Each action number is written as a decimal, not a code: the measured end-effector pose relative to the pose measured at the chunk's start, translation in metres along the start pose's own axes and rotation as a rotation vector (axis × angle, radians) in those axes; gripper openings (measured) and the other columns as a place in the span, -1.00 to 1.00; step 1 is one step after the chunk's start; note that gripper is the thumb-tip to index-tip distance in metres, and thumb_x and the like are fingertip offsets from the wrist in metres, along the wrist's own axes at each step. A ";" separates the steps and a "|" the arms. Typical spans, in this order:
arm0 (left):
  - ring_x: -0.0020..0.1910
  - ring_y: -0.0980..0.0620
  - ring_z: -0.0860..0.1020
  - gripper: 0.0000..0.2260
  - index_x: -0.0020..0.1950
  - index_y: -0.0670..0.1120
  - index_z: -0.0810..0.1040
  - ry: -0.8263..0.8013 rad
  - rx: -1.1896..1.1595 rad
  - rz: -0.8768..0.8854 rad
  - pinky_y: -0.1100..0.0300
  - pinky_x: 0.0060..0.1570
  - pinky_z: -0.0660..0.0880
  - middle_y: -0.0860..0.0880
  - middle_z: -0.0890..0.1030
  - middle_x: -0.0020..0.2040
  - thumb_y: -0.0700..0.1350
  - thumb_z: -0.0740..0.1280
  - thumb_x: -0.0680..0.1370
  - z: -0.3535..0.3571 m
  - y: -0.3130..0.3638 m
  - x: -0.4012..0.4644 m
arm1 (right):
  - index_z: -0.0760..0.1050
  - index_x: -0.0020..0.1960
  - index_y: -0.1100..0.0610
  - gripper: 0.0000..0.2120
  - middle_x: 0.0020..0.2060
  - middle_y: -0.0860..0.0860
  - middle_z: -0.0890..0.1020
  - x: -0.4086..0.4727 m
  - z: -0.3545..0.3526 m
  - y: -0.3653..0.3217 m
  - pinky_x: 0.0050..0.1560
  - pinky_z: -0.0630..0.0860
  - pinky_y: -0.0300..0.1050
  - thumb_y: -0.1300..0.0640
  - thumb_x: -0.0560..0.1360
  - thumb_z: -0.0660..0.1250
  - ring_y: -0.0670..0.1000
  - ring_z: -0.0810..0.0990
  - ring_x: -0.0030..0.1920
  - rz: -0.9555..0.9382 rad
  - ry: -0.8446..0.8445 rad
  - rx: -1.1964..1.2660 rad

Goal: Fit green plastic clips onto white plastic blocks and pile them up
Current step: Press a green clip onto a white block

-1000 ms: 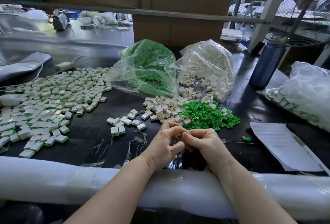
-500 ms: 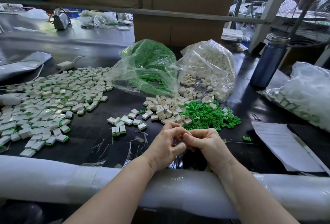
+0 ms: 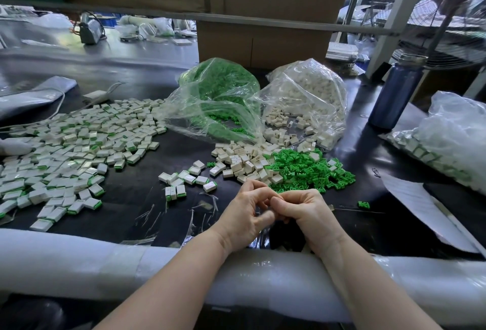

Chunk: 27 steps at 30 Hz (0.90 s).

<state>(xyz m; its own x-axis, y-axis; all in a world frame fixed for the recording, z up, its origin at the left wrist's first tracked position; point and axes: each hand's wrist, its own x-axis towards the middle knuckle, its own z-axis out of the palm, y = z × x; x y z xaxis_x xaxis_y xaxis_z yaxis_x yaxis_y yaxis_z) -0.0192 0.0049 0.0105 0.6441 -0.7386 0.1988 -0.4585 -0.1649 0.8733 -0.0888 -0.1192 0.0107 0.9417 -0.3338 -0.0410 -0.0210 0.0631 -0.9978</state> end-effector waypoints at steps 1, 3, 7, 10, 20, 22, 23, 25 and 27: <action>0.10 -0.10 0.46 -0.84 0.00 -0.18 0.60 0.000 0.000 -0.001 0.36 0.05 0.40 -0.03 0.38 0.06 -0.33 0.32 0.47 0.000 0.000 0.000 | 0.64 -0.21 0.33 -0.92 -0.31 0.27 0.56 0.000 0.000 0.000 -0.22 0.35 -0.07 0.34 0.41 0.37 0.16 0.45 -0.25 0.003 0.000 0.000; 0.09 -0.11 0.45 -0.84 0.01 -0.18 0.60 -0.001 -0.001 -0.001 0.37 0.04 0.40 -0.03 0.37 0.06 -0.33 0.32 0.47 0.000 0.000 0.000 | 0.65 -0.22 0.31 -0.91 -0.34 0.24 0.57 0.000 0.000 0.000 -0.24 0.37 -0.10 0.33 0.41 0.38 0.13 0.46 -0.29 0.008 -0.001 0.004; 0.03 -0.09 0.46 -0.84 0.00 -0.19 0.59 0.017 -0.004 0.005 0.42 0.03 0.39 -0.06 0.37 0.07 -0.35 0.30 0.47 0.000 0.001 -0.001 | 0.67 -0.25 0.23 -0.92 -0.43 0.15 0.58 -0.001 0.002 -0.002 -0.34 0.42 -0.19 0.23 0.35 0.42 0.02 0.49 -0.39 0.007 -0.020 0.016; -0.05 0.02 0.44 -0.84 -0.02 -0.19 0.59 0.024 -0.020 0.015 0.45 0.00 0.38 -0.08 0.36 0.08 -0.37 0.29 0.48 -0.001 0.002 -0.001 | 0.67 -0.22 0.23 -0.80 -0.37 0.19 0.58 -0.001 0.001 -0.003 -0.30 0.43 -0.17 0.10 0.26 0.42 0.08 0.49 -0.33 0.008 -0.045 0.031; 0.08 -0.11 0.46 -0.85 0.00 -0.16 0.59 0.005 -0.009 -0.003 0.35 0.03 0.41 0.03 0.35 0.04 -0.32 0.32 0.47 0.001 0.002 -0.001 | 0.66 -0.21 0.30 -0.86 -0.36 0.22 0.60 -0.002 -0.001 -0.003 -0.32 0.47 -0.17 0.23 0.30 0.43 0.08 0.53 -0.35 0.011 -0.044 0.034; 0.08 -0.12 0.46 -0.85 0.00 -0.17 0.59 0.008 -0.012 -0.002 0.35 0.03 0.41 0.03 0.35 0.03 -0.32 0.32 0.47 0.000 0.002 -0.001 | 0.66 -0.23 0.28 -0.87 -0.40 0.19 0.60 -0.001 -0.001 -0.003 -0.37 0.47 -0.23 0.21 0.29 0.43 0.02 0.53 -0.40 0.010 -0.046 0.036; 0.07 -0.12 0.46 -0.85 0.00 -0.17 0.59 0.008 -0.012 -0.001 0.36 0.02 0.41 0.03 0.35 0.04 -0.32 0.32 0.47 0.000 0.002 -0.001 | 0.66 -0.24 0.28 -0.89 -0.41 0.18 0.60 -0.002 -0.001 -0.003 -0.38 0.47 -0.24 0.23 0.30 0.43 0.00 0.53 -0.41 0.010 -0.045 0.036; 0.04 -0.11 0.46 -0.85 0.00 -0.17 0.59 0.005 -0.009 -0.002 0.37 0.01 0.41 0.01 0.35 0.05 -0.33 0.32 0.47 0.001 0.002 -0.001 | 0.66 -0.24 0.27 -0.93 -0.42 0.17 0.60 -0.001 -0.001 -0.003 -0.38 0.46 -0.24 0.28 0.36 0.41 -0.02 0.52 -0.42 0.010 -0.041 0.027; 0.03 -0.09 0.46 -0.84 0.00 -0.18 0.59 0.005 0.001 -0.001 0.38 -0.01 0.40 -0.02 0.36 0.06 -0.33 0.31 0.47 0.000 0.002 -0.001 | 0.66 -0.26 0.27 -0.91 -0.46 0.13 0.59 -0.001 -0.001 -0.003 -0.42 0.43 -0.27 0.32 0.39 0.39 -0.05 0.51 -0.46 0.010 -0.034 0.024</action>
<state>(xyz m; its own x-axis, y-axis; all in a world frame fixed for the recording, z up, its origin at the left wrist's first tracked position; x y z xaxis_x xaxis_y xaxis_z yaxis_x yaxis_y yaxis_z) -0.0210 0.0047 0.0121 0.6474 -0.7353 0.2005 -0.4588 -0.1659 0.8729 -0.0903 -0.1198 0.0134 0.9524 -0.3011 -0.0483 -0.0224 0.0890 -0.9958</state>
